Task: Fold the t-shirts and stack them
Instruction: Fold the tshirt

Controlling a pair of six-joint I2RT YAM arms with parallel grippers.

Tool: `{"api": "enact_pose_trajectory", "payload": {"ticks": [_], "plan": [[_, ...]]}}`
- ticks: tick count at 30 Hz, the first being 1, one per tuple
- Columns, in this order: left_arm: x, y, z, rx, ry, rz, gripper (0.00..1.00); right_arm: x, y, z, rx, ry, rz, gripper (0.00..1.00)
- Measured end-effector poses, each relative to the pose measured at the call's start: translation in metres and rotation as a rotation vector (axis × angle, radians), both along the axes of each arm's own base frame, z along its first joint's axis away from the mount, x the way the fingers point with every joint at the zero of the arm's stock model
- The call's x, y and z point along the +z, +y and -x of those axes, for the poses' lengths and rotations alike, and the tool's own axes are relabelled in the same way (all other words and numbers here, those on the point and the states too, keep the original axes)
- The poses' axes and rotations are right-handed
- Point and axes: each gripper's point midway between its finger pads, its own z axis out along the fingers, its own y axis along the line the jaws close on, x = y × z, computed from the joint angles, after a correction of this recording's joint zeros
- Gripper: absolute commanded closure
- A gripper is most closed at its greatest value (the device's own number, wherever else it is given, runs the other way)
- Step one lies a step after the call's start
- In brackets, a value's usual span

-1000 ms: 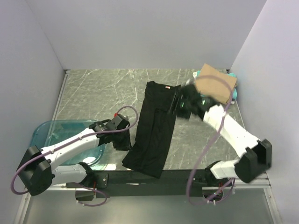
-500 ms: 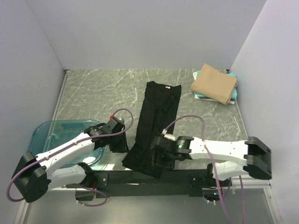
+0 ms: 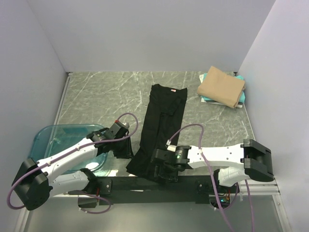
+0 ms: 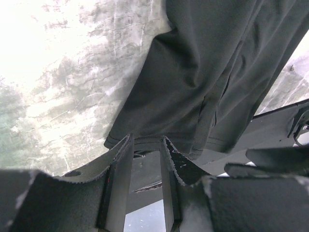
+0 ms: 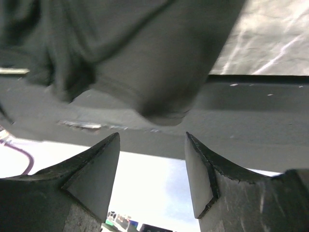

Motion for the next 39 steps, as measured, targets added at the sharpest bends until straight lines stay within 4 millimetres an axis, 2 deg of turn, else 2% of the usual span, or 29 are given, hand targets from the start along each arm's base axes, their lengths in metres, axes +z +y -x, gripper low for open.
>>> {"api": "enact_pose_trajectory", "payload": {"ticks": [5, 13, 22, 27, 30, 31, 34, 39], "plan": [[0.001, -0.002, 0.0, -0.006, 0.0, 0.011, 0.66, -0.014, -0.011, 0.003, -0.025, 0.014, 0.027, 0.37], [0.001, -0.003, 0.0, -0.006, -0.002, 0.013, 0.66, -0.02, -0.004, 0.002, -0.026, 0.017, 0.002, 0.37], [0.001, -0.002, 0.0, -0.006, -0.002, 0.013, 0.66, -0.035, -0.008, 0.006, -0.023, 0.042, 0.031, 0.46], [0.0, -0.002, 0.001, -0.005, 0.001, 0.01, 0.66, -0.037, -0.009, 0.008, -0.02, 0.054, 0.026, 0.57], [0.0, -0.002, 0.0, -0.005, 0.001, 0.01, 0.66, -0.038, -0.009, 0.007, -0.018, 0.051, 0.028, 0.71], [0.0, -0.002, 0.0, -0.005, 0.001, 0.01, 0.67, -0.038, -0.009, 0.007, -0.017, 0.05, 0.031, 0.83], [0.0, -0.002, 0.001, -0.002, 0.002, 0.01, 0.67, -0.04, -0.011, 0.007, -0.016, 0.047, 0.04, 0.95], [-0.001, -0.001, 0.003, -0.001, 0.003, -0.001, 0.66, -0.039, -0.014, 0.006, -0.024, 0.049, 0.049, 0.99]]}}
